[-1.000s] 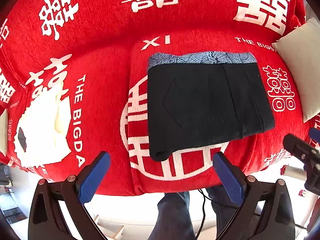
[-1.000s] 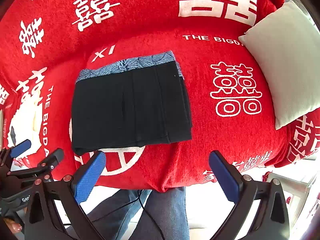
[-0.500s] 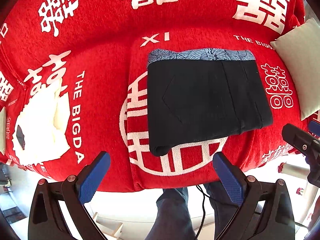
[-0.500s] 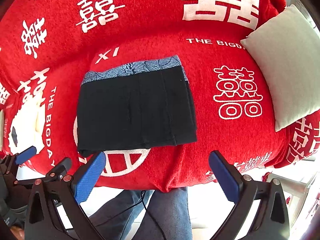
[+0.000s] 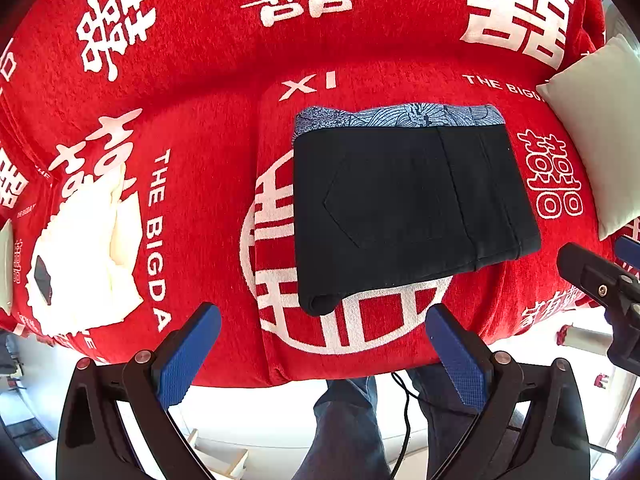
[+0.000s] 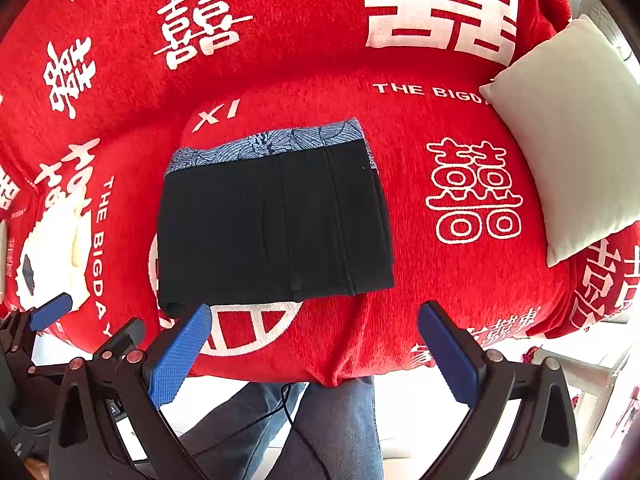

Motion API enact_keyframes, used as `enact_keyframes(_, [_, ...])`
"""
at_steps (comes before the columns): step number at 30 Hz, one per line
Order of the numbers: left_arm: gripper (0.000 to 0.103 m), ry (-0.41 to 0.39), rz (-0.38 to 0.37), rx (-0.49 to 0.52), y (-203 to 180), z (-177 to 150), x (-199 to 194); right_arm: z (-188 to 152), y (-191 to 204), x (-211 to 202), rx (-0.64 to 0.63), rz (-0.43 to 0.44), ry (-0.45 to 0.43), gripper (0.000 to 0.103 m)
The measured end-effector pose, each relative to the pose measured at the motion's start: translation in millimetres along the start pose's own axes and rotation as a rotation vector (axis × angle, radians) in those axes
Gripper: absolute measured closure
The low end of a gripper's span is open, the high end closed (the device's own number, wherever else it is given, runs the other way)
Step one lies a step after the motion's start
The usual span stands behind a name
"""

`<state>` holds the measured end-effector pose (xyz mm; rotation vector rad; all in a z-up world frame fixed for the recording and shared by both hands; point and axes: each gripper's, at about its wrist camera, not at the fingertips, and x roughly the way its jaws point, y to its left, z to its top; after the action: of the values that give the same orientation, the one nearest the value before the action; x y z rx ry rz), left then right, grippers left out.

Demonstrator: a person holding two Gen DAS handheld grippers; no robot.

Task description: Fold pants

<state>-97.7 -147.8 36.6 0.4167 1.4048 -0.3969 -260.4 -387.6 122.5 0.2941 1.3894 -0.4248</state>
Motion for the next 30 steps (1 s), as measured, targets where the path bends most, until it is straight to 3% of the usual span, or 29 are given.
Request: enact_keyframes(30, [0.000,-0.024,-0.010,0.002,-1.8,-2.3,-1.7,-4.0,8.6,1.9,-0.039,-0.040,-0.004,0.000])
